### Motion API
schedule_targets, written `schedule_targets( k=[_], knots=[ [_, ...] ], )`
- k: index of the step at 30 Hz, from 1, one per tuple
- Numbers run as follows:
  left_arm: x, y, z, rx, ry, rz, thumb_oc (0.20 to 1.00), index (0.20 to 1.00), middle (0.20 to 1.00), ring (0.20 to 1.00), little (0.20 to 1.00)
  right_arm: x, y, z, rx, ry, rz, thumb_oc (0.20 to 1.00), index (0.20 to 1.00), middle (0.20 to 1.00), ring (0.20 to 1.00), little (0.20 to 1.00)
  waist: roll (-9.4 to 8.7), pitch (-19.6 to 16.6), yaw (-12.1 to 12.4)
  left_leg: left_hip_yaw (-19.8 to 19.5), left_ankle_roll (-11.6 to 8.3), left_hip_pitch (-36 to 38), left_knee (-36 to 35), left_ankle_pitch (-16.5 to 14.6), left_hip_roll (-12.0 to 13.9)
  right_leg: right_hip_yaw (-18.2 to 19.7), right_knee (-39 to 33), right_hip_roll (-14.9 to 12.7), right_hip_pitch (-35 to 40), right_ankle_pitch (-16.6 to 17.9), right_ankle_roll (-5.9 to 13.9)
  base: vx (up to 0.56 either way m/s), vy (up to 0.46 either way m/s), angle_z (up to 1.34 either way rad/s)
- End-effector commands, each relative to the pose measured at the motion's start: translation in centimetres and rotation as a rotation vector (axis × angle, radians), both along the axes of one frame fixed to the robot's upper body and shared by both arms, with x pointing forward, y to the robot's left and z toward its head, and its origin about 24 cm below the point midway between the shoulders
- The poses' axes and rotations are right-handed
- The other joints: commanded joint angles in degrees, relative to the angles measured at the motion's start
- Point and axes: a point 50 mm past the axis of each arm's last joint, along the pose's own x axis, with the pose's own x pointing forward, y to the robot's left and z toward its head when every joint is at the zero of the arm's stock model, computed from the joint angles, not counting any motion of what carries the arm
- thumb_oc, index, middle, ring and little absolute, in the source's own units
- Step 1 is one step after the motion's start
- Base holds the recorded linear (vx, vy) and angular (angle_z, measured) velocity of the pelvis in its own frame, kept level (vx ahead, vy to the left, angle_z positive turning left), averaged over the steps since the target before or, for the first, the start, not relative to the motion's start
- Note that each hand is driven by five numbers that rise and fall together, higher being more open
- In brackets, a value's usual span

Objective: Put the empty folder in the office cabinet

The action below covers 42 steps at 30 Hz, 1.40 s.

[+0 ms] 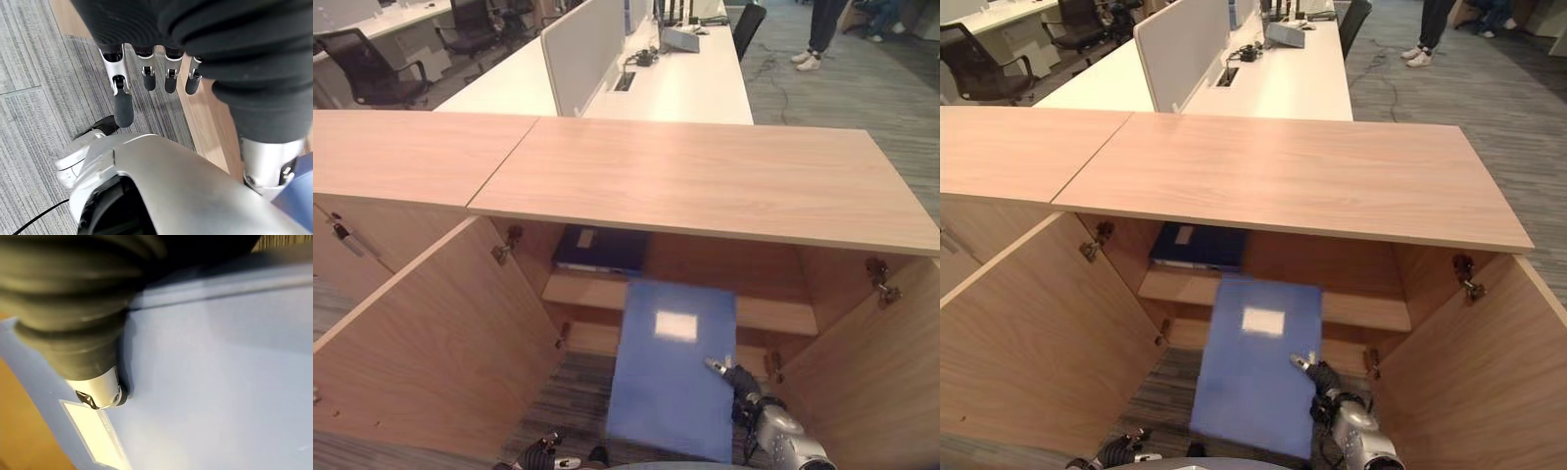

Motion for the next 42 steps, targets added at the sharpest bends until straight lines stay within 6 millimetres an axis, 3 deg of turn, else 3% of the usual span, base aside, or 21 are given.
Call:
schedule_targets(
  k=[1, 3, 4, 7, 8, 11, 12, 15, 16, 17, 22, 25, 30, 32, 35, 36, 38, 39, 42],
  knots=[
    [3.0, 0.6, 0.9, 0.021, -0.097, -0.008, 1.0, 1.0, 1.0, 1.0, 1.0, 6.3, -0.8, 5.3, 0.107, -0.308, -0.218, 0.2, 0.2, 0.2, 0.2, 0.2, -0.52, 4.1, 1.7, -2.3, -0.18, 0.8, 1.0, -4.3, -0.7, -1.4, 4.4, -1.4, -0.2, -2.8, 1.19, -0.04, -0.012, 0.03],
    [3.3, 0.6, 1.1, 0.02, -0.112, -0.008, 1.0, 1.0, 1.0, 1.0, 1.0, 7.0, -1.5, 6.0, 0.119, -0.338, -0.28, 0.2, 0.2, 0.2, 0.2, 0.2, -0.27, 4.4, 2.0, -2.5, -0.13, 0.4, 1.0, -4.2, -0.8, -1.5, 4.6, -1.5, -0.7, -2.8, 1.24, -0.07, -0.011, 0.1],
    [4.4, 0.3, 1.5, 0.007, -0.158, 0.021, 1.0, 1.0, 1.0, 1.0, 1.0, 9.3, -3.6, 8.8, 0.158, -0.444, -0.457, 0.2, 0.2, 0.2, 0.2, 0.2, 0.54, 6.2, 2.6, -3.4, -0.01, -1.6, 1.3, -3.7, -1.0, -1.8, 5.6, -1.8, -2.7, -3.0, 1.32, -0.13, -0.003, 0.17],
    [5.8, 0.3, 2.0, -0.002, -0.213, 0.063, 1.0, 1.0, 1.0, 1.0, 1.0, 11.3, -6.1, 11.7, 0.198, -0.524, -0.634, 0.2, 0.2, 0.2, 0.2, 0.2, 1.61, 7.8, 3.6, -4.1, 0.07, -4.1, 1.6, -3.0, -1.3, -2.0, 6.8, -2.0, -5.5, -3.1, 1.29, -0.11, 0.008, 0.13],
    [6.0, 0.3, 2.1, -0.003, -0.216, 0.062, 1.0, 1.0, 1.0, 1.0, 1.0, 11.5, -6.2, 11.9, 0.198, -0.528, -0.636, 0.2, 0.2, 0.2, 0.2, 0.2, 1.65, 7.9, 3.7, -4.1, 0.08, -4.3, 1.7, -2.9, -1.2, -2.0, 7.0, -2.1, -5.7, -3.1, 1.28, -0.06, 0.009, 0.15],
    [7.7, 0.3, 2.9, -0.011, -0.282, 0.076, 1.0, 1.0, 1.0, 1.0, 1.0, 13.3, -8.3, 15.6, 0.269, -0.621, -0.784, 0.2, 0.2, 0.2, 0.2, 0.2, 2.85, 9.6, 4.3, -4.6, 0.19, -7.0, 2.0, -2.2, -1.3, -1.9, 9.0, -2.4, -9.4, -3.3, 1.28, -0.11, 0.023, 0.09],
    [8.4, 0.2, 3.3, -0.021, -0.312, 0.086, 1.0, 1.0, 1.0, 1.0, 1.0, 14.3, -9.4, 18.1, 0.328, -0.687, -0.87, 0.2, 0.2, 0.2, 0.2, 0.2, 3.58, 10.6, 4.7, -4.8, 0.25, -8.7, 2.4, -2.1, -1.2, -1.8, 10.5, -2.8, -11.7, -3.4, 1.34, -0.11, 0.026, 0.01],
    [9.4, -0.1, 3.9, -0.034, -0.352, 0.092, 1.0, 1.0, 1.0, 1.0, 1.0, 15.0, -11.4, 21.2, 0.399, -0.746, -0.996, 0.2, 0.2, 0.2, 0.2, 0.2, 4.5, 11.7, 5.4, -5.1, 0.21, -12.4, 4.5, -2.1, -1.1, -1.2, 13.3, -3.7, -15.4, -3.9, 1.35, -0.07, 0.023, 0.04],
    [9.6, -0.1, 4.0, -0.036, -0.356, 0.091, 1.0, 1.0, 1.0, 1.0, 1.0, 15.1, -11.5, 21.5, 0.401, -0.751, -0.997, 0.2, 0.2, 0.2, 0.2, 0.2, 4.52, 11.8, 5.5, -5.1, 0.21, -12.8, 4.8, -2.1, -1.2, -1.2, 13.5, -3.7, -15.8, -4.0, 1.35, -0.05, 0.002, 0.06],
    [10.1, 0.0, 4.5, -0.034, -0.384, 0.078, 1.0, 1.0, 1.0, 1.0, 1.0, 15.3, -13.3, 24.8, 0.477, -0.817, -1.099, 0.2, 0.2, 0.2, 0.2, 0.2, 5.3, 12.6, 6.4, -5.4, 0.1, -16.0, 7.1, -2.5, -1.3, -1.0, 15.3, -4.4, -18.3, -4.4, 1.39, -0.04, -0.002, 0.05],
    [11.1, -0.2, 5.4, -0.038, -0.422, 0.027, 1.0, 1.0, 1.0, 1.0, 1.0, 15.3, -15.0, 29.1, 0.508, -0.897, -1.143, 0.2, 0.2, 0.2, 0.2, 0.2, 5.98, 13.1, 7.5, -5.7, -0.29, -20.7, 11.0, -4.1, -1.8, -0.5, 18.6, -5.2, -22.2, -6.1, 1.46, -0.01, -0.007, 0.04],
    [11.8, -0.4, 6.2, -0.043, -0.448, -0.035, 1.0, 1.0, 1.0, 1.0, 1.0, 14.7, -16.5, 34.2, 0.517, -0.996, -1.169, 0.2, 0.2, 0.2, 0.2, 0.2, 6.89, 12.9, 8.8, -6.2, -0.59, -26.3, 15.5, -5.6, -3.1, 0.2, 23.6, -5.7, -27.8, -7.9, 1.3, 0.01, -0.024, 0.13],
    [12.3, -0.4, 6.9, -0.026, -0.47, -0.106, 1.0, 1.0, 1.0, 1.0, 1.0, 14.0, -16.4, 41.3, 0.453, -1.123, -1.128, 0.2, 0.2, 0.2, 0.2, 0.2, 8.14, 12.5, 9.8, -6.3, -0.88, -32.5, 20.4, -7.3, -4.1, 1.4, 30.6, -6.8, -35.0, -10.2, 1.17, 0.01, -0.003, 0.17],
    [12.3, -0.5, 6.9, -0.02, -0.469, -0.12, 1.0, 1.0, 1.0, 1.0, 1.0, 13.7, -16.4, 42.4, 0.452, -1.15, -1.122, 0.2, 0.2, 0.2, 0.2, 0.2, 8.24, 12.1, 10.0, -6.4, -0.93, -33.7, 21.3, -7.7, -4.2, 1.6, 31.8, -7.0, -36.4, -10.7, 1.14, 0.01, -0.014, 0.09],
    [12.3, 0.0, 7.1, 0.011, -0.468, -0.157, 1.0, 1.0, 1.0, 1.0, 1.0, 12.7, -16.2, 45.8, 0.426, -1.235, -1.099, 0.2, 0.2, 0.2, 0.2, 0.2, 8.71, 11.8, 10.6, -7.0, -1.03, -37.0, 24.2, -8.4, -4.5, 2.1, 35.7, -7.6, -39.9, -11.8, 1.07, 0.04, -0.026, 0.12],
    [12.3, 0.0, 7.2, 0.016, -0.466, -0.174, 1.0, 1.0, 1.0, 1.0, 1.0, 12.1, -15.9, 47.7, 0.426, -1.281, -1.088, 0.2, 0.2, 0.2, 0.2, 0.2, 9.11, 11.2, 10.8, -7.2, -1.06, -38.9, 26.0, -10.0, -4.8, 3.1, 38.2, -7.9, -41.9, -13.7, 1.18, 0.02, 0.004, 0.2],
    [12.3, -0.1, 7.3, 0.016, -0.47, -0.197, 1.0, 1.0, 1.0, 1.0, 1.0, 11.8, -15.5, 49.1, 0.432, -1.317, -1.072, 0.2, 0.2, 0.2, 0.2, 0.2, 9.57, 11.2, 11.5, -7.1, -0.8, -41.2, 27.3, -9.6, -5.0, 2.9, 40.0, -8.3, -44.6, -13.5, 0.87, 0.02, 0.003, 0.16],
    [12.4, -0.1, 7.4, 0.019, -0.474, -0.2, 1.0, 1.0, 1.0, 1.0, 1.0, 11.7, -15.3, 49.6, 0.431, -1.331, -1.063, 0.2, 0.2, 0.2, 0.2, 0.2, 9.52, 10.7, 11.4, -7.4, -0.84, -41.7, 28.2, -11.4, -5.2, 3.8, 41.2, -8.3, -45.4, -15.2, 1.06, 0.09, -0.019, 0.04],
    [12.6, 0.1, 7.6, 0.016, -0.482, -0.176, 1.0, 1.0, 1.0, 1.0, 1.0, 11.5, -14.9, 50.3, 0.43, -1.348, -1.052, 0.2, 0.2, 0.2, 0.2, 0.2, 9.97, 10.7, 11.5, -7.6, -0.53, -44.9, 31.2, -12.3, -5.6, 4.7, 44.4, -8.6, -48.7, -16.1, 0.98, 0.03, -0.015, 0.05]
  ],
)
